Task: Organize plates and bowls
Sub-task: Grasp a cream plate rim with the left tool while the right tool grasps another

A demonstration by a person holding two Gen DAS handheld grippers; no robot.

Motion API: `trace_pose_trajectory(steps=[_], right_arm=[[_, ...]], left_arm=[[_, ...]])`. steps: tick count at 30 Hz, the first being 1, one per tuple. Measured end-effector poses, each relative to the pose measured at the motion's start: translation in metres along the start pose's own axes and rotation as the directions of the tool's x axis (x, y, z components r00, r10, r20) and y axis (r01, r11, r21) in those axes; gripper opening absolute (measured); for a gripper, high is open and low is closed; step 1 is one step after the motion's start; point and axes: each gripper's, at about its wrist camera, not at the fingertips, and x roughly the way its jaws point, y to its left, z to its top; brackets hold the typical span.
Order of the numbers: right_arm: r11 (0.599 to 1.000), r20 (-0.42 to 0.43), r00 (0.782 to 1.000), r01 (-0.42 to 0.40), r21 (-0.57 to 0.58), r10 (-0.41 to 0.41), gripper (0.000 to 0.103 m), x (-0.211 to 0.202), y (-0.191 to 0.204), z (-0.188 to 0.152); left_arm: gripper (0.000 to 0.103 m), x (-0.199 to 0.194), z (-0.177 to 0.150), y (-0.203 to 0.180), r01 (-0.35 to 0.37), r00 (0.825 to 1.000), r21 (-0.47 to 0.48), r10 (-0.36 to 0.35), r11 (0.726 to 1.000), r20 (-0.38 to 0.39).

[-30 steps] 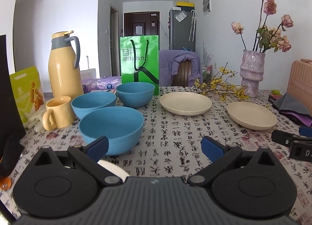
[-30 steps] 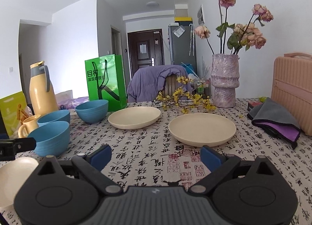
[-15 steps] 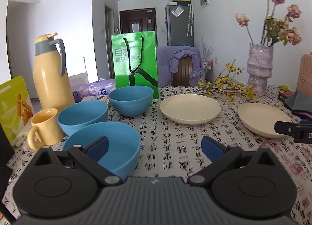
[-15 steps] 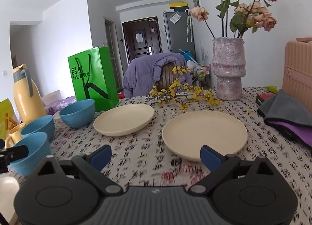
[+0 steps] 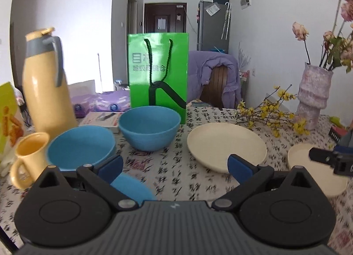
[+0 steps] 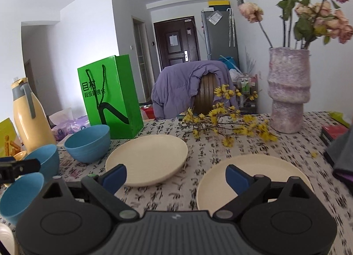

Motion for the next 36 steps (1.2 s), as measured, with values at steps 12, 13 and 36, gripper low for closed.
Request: trace_pose_trajectory(steps=[12,13,36], right_arm=[[1.000,-0.096,0.995,-0.021,0.001,0.021,0.087,0.088,-0.019,0.034],[1.000,-0.106,0.994,-0.020,0.014,0.022,0.084,0.096,-0.022,0.036],[0.995,-0.317,0.947,-0.021,0.102,0.052,0.013,0.226,-0.032,0.034]], left_arm=[[0.082,0.116,0.046,-0.011,0.086,0.973,-0.098,-0.104,0.991,-0.204],[0.081,0.126,0.047,-0.013,0.097,0.969,-0.098,-0.117,0.990,-0.217],[0.034,0.251,0.032,-0.018,-0.006,0.917,-0.124,-0.044,0.992,-0.397]])
